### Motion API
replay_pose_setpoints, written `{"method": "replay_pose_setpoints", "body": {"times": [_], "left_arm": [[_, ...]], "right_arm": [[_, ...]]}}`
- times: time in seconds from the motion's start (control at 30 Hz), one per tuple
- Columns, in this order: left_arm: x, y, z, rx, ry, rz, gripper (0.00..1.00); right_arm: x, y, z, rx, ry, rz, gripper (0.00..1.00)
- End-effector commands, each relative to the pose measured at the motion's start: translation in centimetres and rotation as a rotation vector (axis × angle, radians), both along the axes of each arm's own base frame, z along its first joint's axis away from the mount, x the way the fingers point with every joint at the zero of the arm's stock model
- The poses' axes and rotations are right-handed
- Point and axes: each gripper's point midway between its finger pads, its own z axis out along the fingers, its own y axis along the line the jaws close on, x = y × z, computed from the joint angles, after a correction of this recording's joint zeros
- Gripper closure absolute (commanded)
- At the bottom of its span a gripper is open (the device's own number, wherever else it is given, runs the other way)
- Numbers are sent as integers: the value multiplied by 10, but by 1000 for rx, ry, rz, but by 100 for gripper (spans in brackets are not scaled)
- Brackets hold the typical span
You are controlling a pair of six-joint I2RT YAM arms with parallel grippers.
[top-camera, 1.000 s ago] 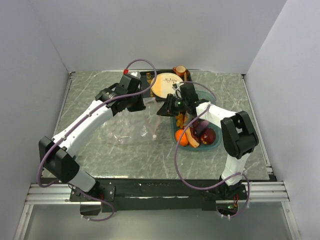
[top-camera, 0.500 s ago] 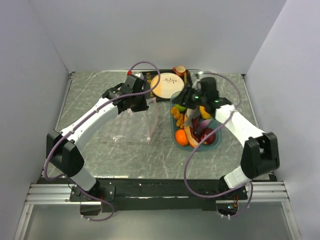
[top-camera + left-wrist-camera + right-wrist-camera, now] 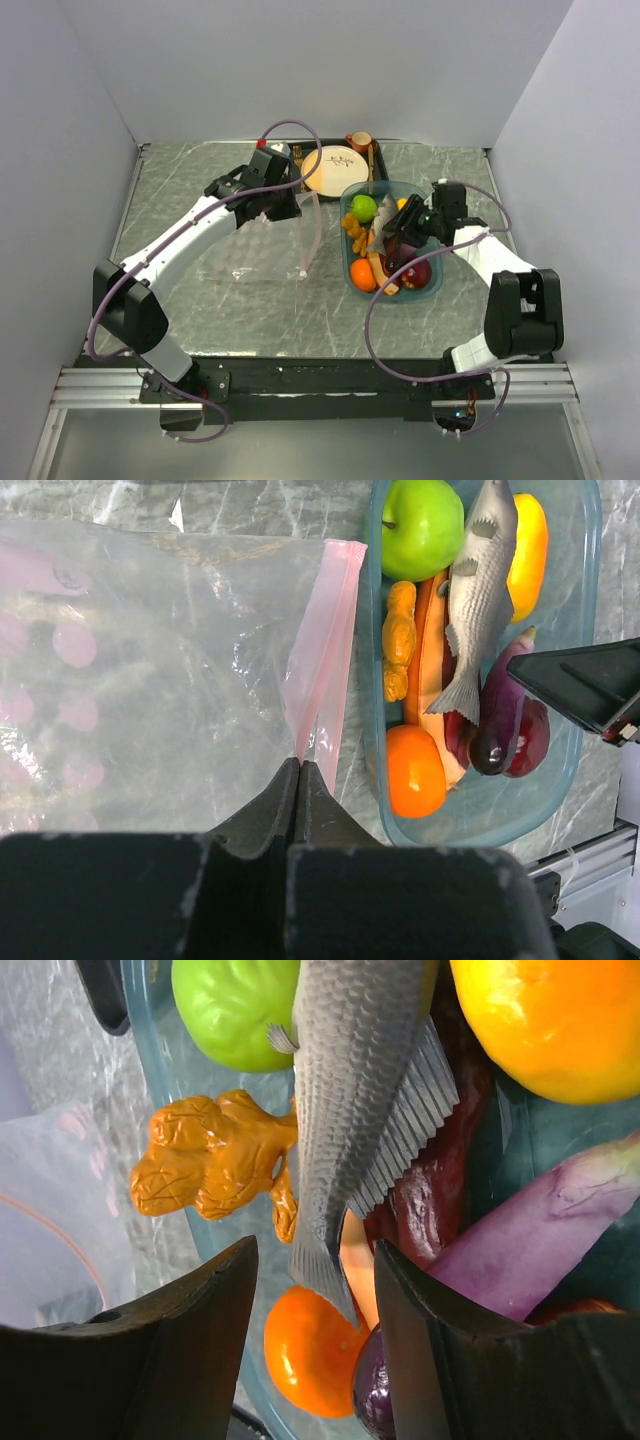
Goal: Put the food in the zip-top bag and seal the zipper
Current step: Open the zipper of the food storage bag, then pick up the fake fish from the bin.
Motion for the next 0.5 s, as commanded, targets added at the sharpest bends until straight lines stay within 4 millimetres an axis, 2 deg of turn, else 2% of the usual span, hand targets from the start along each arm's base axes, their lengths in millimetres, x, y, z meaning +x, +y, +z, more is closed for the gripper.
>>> {"method": "replay_pose_setpoints", "body": {"times": [0.0, 0.2, 0.47], "left_arm": [[3, -2, 6, -17, -25, -9, 99], [4, -6, 4, -35, -23, -22, 99], [4, -16, 3, -62, -17, -58, 99]], "right_arm": [[7, 1, -5, 50, 13, 2, 43], [8, 2, -14, 66, 40, -11, 43], [18, 15, -22, 162, 37, 10, 43]]}}
